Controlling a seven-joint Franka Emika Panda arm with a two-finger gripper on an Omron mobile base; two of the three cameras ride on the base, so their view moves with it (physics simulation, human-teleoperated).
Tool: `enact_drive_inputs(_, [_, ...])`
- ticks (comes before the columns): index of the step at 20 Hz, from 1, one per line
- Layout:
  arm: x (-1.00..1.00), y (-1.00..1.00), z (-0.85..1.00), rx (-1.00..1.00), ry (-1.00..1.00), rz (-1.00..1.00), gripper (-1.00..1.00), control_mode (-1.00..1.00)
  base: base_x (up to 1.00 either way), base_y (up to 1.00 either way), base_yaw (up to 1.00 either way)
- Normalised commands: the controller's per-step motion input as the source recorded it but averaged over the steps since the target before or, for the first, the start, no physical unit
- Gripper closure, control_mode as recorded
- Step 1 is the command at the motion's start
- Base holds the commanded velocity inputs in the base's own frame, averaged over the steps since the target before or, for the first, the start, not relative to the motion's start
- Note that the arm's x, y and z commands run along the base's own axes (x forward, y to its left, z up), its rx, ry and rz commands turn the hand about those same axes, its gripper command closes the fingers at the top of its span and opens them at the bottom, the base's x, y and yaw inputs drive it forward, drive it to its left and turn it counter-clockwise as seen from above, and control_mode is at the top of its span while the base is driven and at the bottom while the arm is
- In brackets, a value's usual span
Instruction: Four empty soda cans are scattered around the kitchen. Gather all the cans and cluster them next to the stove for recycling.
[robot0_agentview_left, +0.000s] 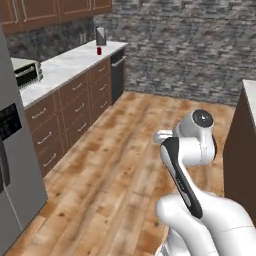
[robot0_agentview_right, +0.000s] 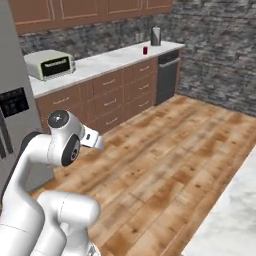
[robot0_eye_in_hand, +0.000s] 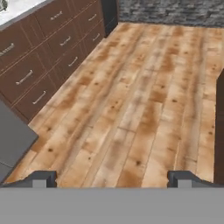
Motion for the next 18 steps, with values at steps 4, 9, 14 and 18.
enact_drive_inputs(4, [0.00,0.00,0.00,0.00,0.00,0.00,-1.00,1.00,0.95,0.22,-0.50])
enact_drive_inputs(9, [0.00,0.00,0.00,0.00,0.00,0.00,-1.00,1.00,0.97,0.16,-0.48])
enact_drive_inputs(14, [0.00,0.00,0.00,0.00,0.00,0.00,-1.00,1.00,1.00,0.03,-0.33])
enact_drive_inputs(18, [0.00,0.00,0.00,0.00,0.00,0.00,-1.00,1.00,1.00,0.00,0.12])
